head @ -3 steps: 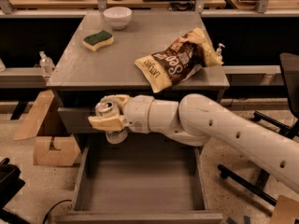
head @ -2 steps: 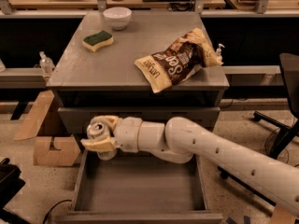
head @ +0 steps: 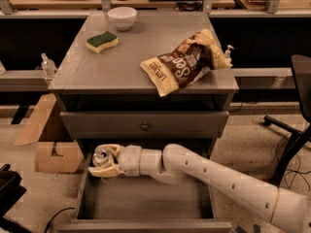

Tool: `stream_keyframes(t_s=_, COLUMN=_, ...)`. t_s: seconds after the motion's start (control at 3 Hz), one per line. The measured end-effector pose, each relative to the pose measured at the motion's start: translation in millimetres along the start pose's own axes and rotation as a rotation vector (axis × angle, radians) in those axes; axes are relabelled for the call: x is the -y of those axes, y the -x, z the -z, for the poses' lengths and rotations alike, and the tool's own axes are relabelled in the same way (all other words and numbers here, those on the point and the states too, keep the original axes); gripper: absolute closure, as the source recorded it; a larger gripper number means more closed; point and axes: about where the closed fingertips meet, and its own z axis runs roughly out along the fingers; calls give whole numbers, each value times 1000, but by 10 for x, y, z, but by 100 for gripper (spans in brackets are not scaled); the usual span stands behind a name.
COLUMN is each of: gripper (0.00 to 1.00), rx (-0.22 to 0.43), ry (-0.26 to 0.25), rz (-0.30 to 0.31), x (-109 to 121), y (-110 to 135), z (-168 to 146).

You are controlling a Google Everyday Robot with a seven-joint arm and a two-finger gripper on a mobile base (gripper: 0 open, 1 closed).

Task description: Place 7up can into middle drawer

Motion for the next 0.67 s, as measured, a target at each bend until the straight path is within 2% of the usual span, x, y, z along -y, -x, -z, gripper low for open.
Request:
stream_keyframes(t_s=0.33, gripper=100, rx=-14, ry=-50, rz=-82, x=136, y=-893, z=105)
stream_keyframes(t_s=0.67, gripper=100, rx=-18, ry=-77, rz=-138, x=163, y=-1392, z=143)
